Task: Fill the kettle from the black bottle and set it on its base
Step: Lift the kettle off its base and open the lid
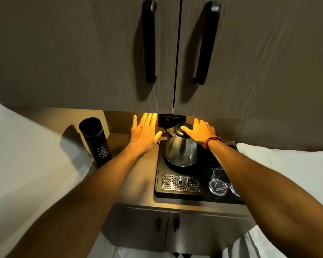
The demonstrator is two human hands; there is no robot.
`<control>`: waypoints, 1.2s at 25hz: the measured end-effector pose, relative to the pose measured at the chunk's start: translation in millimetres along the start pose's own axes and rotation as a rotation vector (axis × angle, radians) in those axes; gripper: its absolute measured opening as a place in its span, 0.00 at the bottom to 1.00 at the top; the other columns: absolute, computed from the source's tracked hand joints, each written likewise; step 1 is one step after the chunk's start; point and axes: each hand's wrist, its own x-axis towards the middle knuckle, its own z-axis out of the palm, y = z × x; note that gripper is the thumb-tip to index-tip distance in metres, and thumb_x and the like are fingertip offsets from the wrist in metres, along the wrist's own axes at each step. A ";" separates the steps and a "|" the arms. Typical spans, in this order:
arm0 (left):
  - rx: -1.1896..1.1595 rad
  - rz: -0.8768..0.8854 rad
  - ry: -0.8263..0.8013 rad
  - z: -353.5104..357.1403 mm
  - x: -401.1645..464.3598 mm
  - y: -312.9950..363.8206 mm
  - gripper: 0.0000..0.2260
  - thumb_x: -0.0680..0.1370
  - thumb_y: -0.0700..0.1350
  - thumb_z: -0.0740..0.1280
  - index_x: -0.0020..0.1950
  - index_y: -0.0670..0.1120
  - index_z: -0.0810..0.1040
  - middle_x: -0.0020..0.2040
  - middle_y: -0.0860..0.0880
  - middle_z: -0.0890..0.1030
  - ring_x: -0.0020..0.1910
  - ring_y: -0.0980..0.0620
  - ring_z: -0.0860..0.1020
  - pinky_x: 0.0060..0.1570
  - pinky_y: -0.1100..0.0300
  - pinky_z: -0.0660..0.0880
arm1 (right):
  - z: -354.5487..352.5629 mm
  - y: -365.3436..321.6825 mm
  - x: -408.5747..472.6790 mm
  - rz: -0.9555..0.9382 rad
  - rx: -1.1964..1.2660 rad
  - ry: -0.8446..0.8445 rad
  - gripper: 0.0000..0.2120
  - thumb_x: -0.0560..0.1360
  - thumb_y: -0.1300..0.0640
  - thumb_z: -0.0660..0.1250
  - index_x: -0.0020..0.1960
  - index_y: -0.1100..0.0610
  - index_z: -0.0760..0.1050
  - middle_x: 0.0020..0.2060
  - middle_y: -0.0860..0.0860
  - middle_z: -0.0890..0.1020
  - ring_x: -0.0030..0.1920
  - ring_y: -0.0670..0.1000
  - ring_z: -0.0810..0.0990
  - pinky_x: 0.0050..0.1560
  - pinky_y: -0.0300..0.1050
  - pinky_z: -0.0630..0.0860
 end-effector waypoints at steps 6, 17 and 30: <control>-0.144 -0.008 0.098 16.0 25.1 -10.7 0.21 0.79 0.55 0.61 0.67 0.44 0.75 0.64 0.43 0.79 0.65 0.43 0.76 0.69 0.39 0.66 | 7.1 9.7 17.7 -0.049 -0.009 -0.102 0.38 0.72 0.29 0.53 0.69 0.56 0.69 0.63 0.60 0.78 0.61 0.62 0.77 0.61 0.59 0.74; -0.160 0.017 0.159 18.4 43.1 -7.8 0.13 0.78 0.53 0.62 0.36 0.50 0.67 0.32 0.51 0.68 0.32 0.51 0.69 0.37 0.56 0.66 | 14.1 16.1 21.3 -0.092 -0.054 0.033 0.29 0.75 0.36 0.53 0.57 0.57 0.77 0.47 0.59 0.83 0.42 0.58 0.77 0.42 0.47 0.70; -0.083 0.023 0.135 12.7 44.7 -8.6 0.15 0.81 0.56 0.59 0.38 0.49 0.67 0.32 0.50 0.67 0.32 0.51 0.69 0.35 0.56 0.66 | 20.6 38.9 20.7 0.079 0.359 0.000 0.19 0.81 0.56 0.50 0.66 0.64 0.69 0.68 0.65 0.70 0.68 0.63 0.67 0.66 0.55 0.62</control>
